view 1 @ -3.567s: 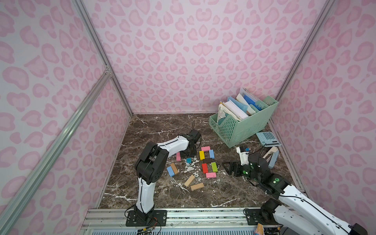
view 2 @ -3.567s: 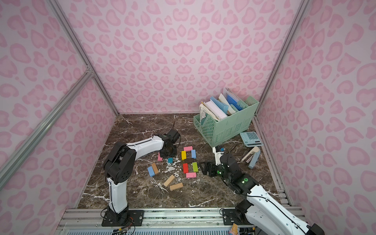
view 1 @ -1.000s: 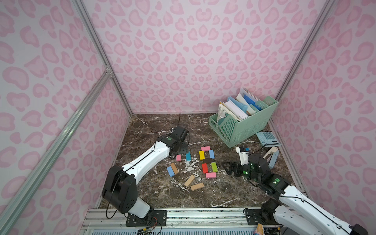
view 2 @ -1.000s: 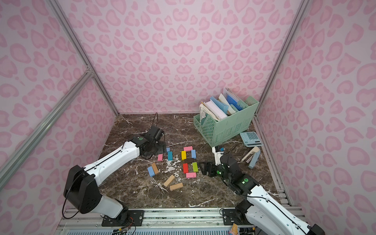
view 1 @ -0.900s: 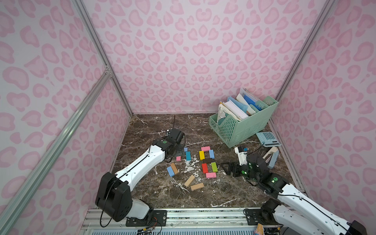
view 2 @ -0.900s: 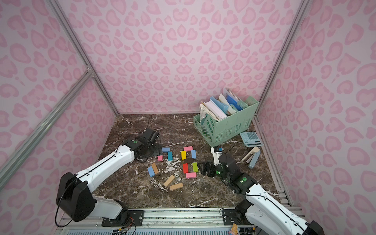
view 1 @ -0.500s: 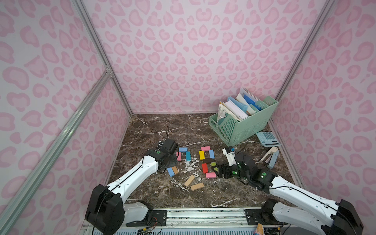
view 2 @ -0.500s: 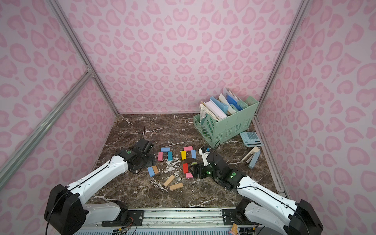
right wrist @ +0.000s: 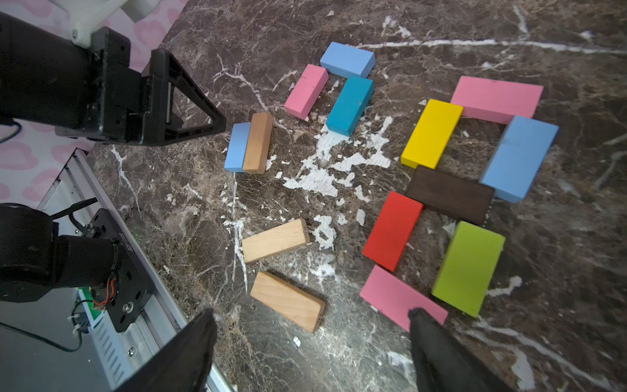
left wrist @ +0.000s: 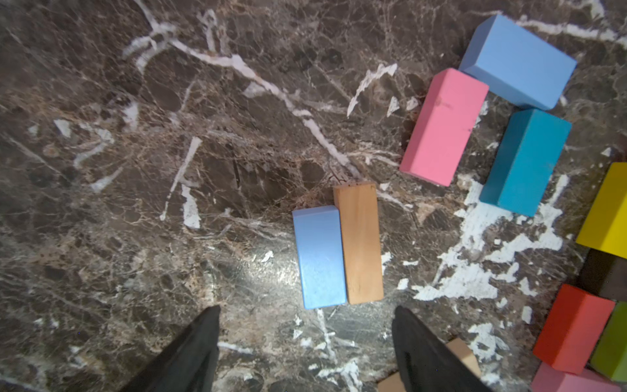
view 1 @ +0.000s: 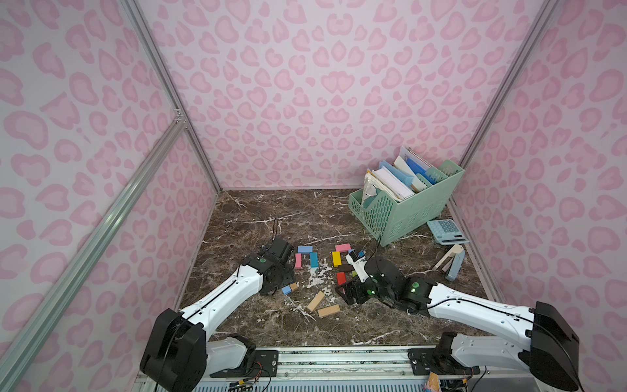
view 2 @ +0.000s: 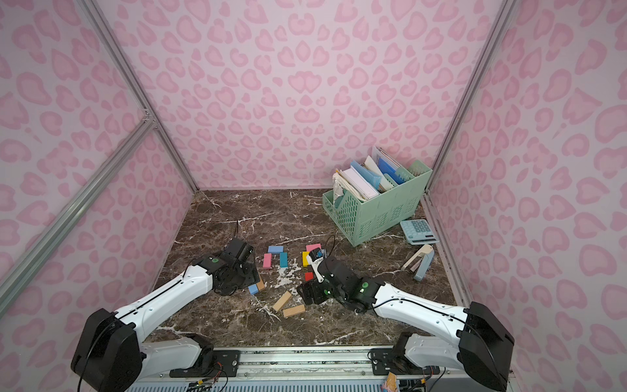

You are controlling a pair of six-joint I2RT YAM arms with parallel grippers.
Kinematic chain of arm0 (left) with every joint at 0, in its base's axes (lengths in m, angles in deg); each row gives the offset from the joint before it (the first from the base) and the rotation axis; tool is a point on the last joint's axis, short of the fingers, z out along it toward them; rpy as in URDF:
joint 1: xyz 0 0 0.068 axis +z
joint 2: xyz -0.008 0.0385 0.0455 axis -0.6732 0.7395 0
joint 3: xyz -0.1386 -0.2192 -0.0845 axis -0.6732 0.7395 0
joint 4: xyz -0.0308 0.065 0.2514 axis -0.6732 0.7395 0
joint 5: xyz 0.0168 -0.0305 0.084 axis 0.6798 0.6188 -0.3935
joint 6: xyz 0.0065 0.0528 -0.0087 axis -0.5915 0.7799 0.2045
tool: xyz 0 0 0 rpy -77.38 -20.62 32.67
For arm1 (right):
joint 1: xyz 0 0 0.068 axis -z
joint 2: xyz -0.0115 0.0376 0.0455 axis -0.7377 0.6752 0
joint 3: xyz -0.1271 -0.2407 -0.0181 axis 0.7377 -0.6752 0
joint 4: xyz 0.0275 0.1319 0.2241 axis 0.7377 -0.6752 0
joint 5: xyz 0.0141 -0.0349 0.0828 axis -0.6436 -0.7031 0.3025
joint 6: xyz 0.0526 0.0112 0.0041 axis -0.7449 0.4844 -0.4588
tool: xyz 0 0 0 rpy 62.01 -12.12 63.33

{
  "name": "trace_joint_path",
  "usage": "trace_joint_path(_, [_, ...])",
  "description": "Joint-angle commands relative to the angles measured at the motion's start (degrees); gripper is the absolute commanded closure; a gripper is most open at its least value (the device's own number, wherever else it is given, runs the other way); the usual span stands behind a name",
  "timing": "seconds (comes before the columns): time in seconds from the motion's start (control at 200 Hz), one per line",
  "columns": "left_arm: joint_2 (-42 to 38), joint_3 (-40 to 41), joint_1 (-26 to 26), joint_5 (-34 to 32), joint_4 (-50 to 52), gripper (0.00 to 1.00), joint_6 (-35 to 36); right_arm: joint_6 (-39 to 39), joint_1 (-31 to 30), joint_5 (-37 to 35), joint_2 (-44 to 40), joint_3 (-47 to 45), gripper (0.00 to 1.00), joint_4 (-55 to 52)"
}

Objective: Assemble the number 8 with building blocks
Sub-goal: Pick up the building block from the center of the board.

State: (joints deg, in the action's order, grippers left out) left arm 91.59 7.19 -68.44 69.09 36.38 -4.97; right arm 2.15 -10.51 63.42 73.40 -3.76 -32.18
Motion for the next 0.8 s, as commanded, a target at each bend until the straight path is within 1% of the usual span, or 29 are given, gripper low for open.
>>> trace_joint_path(0.0, [0.88, -0.25, 0.36, 2.18, -1.42, 0.2, 0.12, 1.19, -0.57, -0.9, 1.02, 0.67, 0.09, 0.42])
trace_joint_path(0.13, [1.15, 0.55, 0.76, 2.36, -2.14, 0.3, -1.24, 1.95, -1.8, -1.64, 3.08, 2.48, 0.09, -0.24])
trace_joint_path(0.185, [1.67, 0.85, 1.29, 2.24, -1.83, 0.36, -1.74, 2.21, -2.09, -1.75, 3.77, 3.47, 0.09, -0.87])
trace_joint_path(0.315, [2.92, 2.1, 2.26, 3.39, -3.41, 0.42, -2.45, 2.15, -2.61, -1.43, 4.87, 4.23, 0.1, -1.24])
trace_joint_path(0.615, [6.35, 1.49, 2.49, 3.39, -6.32, 0.44, -1.73, 2.15, -3.35, -1.49, 5.32, 4.21, 0.09, -1.51])
trace_joint_path(0.795, [8.5, 0.91, 2.57, 3.14, -6.23, 0.48, -1.91, 2.07, -3.38, -1.58, 5.32, 3.99, 0.1, -1.68])
